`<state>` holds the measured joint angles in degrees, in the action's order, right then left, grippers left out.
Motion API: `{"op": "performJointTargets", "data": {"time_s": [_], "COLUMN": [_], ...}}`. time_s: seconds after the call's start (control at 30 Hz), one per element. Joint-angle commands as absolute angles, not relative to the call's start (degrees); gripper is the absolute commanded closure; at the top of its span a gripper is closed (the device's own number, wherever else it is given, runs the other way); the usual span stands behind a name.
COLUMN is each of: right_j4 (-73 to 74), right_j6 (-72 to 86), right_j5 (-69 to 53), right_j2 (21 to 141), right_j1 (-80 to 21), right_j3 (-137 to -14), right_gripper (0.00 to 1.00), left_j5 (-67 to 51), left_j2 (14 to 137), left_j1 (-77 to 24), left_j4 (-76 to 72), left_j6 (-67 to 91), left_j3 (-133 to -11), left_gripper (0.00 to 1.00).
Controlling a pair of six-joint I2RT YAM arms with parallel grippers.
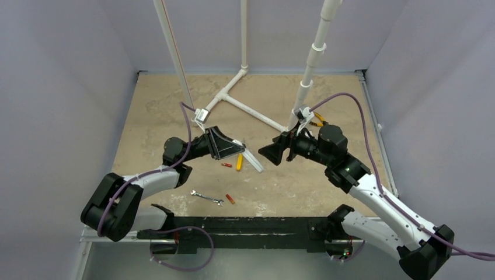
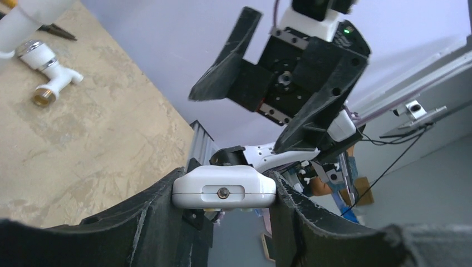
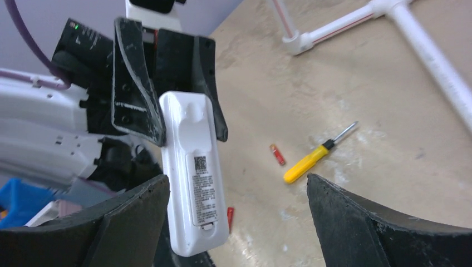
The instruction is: Load the batteries into the remote control
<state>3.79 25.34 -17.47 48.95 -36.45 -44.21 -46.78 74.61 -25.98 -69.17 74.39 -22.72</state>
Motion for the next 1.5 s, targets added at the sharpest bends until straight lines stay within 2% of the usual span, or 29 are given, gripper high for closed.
{"op": "performJointTargets", "data": {"time_s": [0.0,1.0,1.17,1.47], "right_j4": [-1.54,-11.9,-12.39,-15.65], "right_j6": [28.38,34.19,34.17,35.56], "right_j5": [-31.75,-44.53,-45.48,-47.57], "right_j2": [49.45,57.03,57.7,60.19], "right_j1": [-35.74,-35.67,-35.65,-35.68], "right_j3": [-42.4,-38.83,-38.76,-38.78], "right_gripper": [0.08,0.07,0.13,0.33], "left_j5": [-50.37,-48.43,-48.21,-48.11], "left_j2": [71.97,68.95,69.19,69.27], "left_j1": [-25.67,-26.28,-26.45,-27.04], "left_j4": [-81.48,-71.53,-70.53,-68.57], "left_j6": [74.74,67.31,66.98,66.09], "left_j3": [-24.64,-27.77,-28.4,-29.07], "left_gripper": [1.0,1.0,1.0,1.0]}}
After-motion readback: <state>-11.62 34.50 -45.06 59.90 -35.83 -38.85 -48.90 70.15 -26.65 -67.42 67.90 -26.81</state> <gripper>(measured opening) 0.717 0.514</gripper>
